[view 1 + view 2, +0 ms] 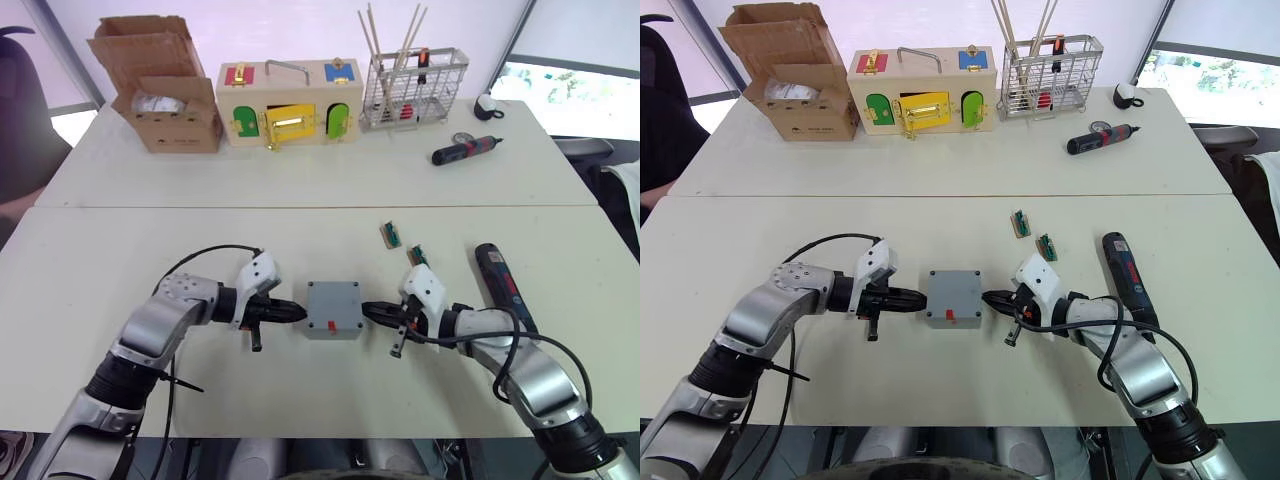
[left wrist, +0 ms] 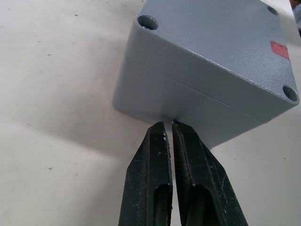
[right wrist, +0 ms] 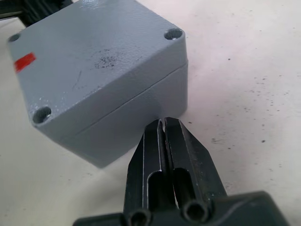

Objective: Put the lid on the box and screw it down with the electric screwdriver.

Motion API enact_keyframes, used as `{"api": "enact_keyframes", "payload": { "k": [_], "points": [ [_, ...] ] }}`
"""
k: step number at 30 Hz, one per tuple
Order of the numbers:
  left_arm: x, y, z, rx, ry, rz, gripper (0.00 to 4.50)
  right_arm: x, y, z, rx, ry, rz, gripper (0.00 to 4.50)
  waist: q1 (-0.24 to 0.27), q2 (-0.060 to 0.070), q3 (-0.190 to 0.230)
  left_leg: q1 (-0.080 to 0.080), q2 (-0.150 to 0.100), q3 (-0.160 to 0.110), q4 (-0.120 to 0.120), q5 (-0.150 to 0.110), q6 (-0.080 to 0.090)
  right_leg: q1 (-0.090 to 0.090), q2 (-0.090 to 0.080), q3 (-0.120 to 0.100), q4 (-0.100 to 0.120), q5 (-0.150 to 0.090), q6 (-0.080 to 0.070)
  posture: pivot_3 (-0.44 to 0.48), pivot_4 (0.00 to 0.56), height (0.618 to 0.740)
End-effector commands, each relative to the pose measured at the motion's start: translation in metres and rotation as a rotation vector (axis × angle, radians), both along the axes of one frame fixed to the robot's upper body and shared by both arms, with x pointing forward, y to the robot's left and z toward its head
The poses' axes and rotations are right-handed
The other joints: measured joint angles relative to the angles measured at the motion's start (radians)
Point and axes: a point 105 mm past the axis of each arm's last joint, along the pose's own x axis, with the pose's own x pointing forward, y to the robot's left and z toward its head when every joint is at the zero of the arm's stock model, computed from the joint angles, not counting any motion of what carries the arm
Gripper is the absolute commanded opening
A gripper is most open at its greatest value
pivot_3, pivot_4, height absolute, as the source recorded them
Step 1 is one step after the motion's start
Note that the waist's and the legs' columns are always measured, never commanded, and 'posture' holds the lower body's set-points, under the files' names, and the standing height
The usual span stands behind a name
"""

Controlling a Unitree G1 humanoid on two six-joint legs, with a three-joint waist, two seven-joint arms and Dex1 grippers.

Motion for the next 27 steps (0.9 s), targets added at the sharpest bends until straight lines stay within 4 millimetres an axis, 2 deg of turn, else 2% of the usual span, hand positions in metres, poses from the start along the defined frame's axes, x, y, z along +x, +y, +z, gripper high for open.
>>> {"api": "enact_keyframes", "payload": {
  "k": [1,4,6,8,12,16,19,22,24,25,27],
  "points": [
    [0.001,0.0,0.009,-0.013,-0.039,-0.019,0.19,0.002,-0.002,0.015,0.015,-0.057,0.009,0.04,0.0,0.0,0.0,0.0,0.0,0.0,0.0,0.0,0.0,0.0,0.0,0.0,0.0,0.0,0.0,0.0,0.15,0.74],
    [0.015,0.018,0.023,-0.007,-0.083,0.062,0.19,0.001,-0.016,0.026,0.013,-0.073,-0.033,0.04,0.001,0.0,0.0,0.0,0.0,0.0,0.0,0.0,0.0,0.0,0.0,0.0,0.0,0.0,0.0,0.0,0.15,0.74],
    [0.023,0.027,0.044,-0.036,-0.121,0.104,0.19,0.001,-0.027,0.037,0.026,-0.079,-0.071,0.04,0.001,0.0,0.001,0.0,0.0,0.0,0.0,0.0,0.0,0.0,0.0,0.0,0.0,0.0,0.0,0.0,0.15,0.74],
    [0.023,0.027,0.063,-0.079,-0.136,0.115,0.19,0.001,-0.034,0.047,0.057,-0.073,-0.103,0.04,0.001,0.0,0.001,0.0,0.0,0.0,0.0,0.0,0.0,0.0,0.0,0.0,0.0,0.0,0.0,0.0,0.15,0.74],
    [0.01,0.015,0.098,-0.173,-0.15,0.092,0.19,0.005,-0.05,0.065,0.172,-0.054,-0.225,0.04,0.0,0.0,0.001,-0.001,0.0,0.0,0.0,0.0,0.001,0.0,0.0,0.0,0.0,0.0,0.0,0.0,0.15,0.74],
    [-0.007,0.008,0.103,-0.152,-0.178,0.071,0.19,0.014,-0.07,0.074,0.233,-0.054,-0.378,0.04,-0.001,0.0,0.001,-0.001,0.0,0.0,0.0,0.0,0.001,0.0,-0.001,0.0,0.0,0.0,0.0,0.0,0.15,0.74],
    [-0.017,0.005,0.1,-0.13,-0.186,0.057,0.19,0.019,-0.083,0.072,0.23,-0.057,-0.477,0.04,-0.001,0.0,0.001,-0.001,0.0,0.0,0.0,0.0,0.001,0.0,0.0,0.0,0.0,0.0,0.0,0.0,0.15,0.74],
    [-0.021,0.001,0.098,-0.137,-0.194,0.068,1.03,0.018,-0.084,0.068,0.225,-0.047,-0.499,0.0,-0.001,0.001,0.001,0.0,0.0,0.0,0.0,0.0,0.001,0.0,0.0,0.0,0.0,0.0,0.0,0.0,0.15,0.74],
    [-0.02,0.0,0.096,-0.142,-0.201,0.083,1.99,0.018,-0.085,0.063,0.21,-0.035,-0.506,0.0,0.001,0.001,0.001,-0.001,0.0,0.0,0.0,0.0,0.001,0.0,0.0,0.0,0.0,0.0,0.0,0.0,0.15,0.74],
    [-0.02,-0.001,0.095,-0.146,-0.204,0.087,1.99,0.018,-0.085,0.061,0.204,-0.031,-0.509,0.0,0.001,0.001,0.001,0.0,0.0,0.0,0.0,0.0,0.001,0.0,0.0,0.0,0.0,0.0,0.0,0.0,0.15,0.74],
    [-0.02,-0.001,0.096,-0.159,-0.204,0.09,1.58,0.02,-0.088,0.058,0.192,-0.03,-0.522,0.0,0.001,0.001,0.001,-0.001,0.0,0.0,0.0,0.0,0.001,0.0,0.0,0.0,0.0,0.0,0.0,0.0,0.15,0.74]
  ]
}}
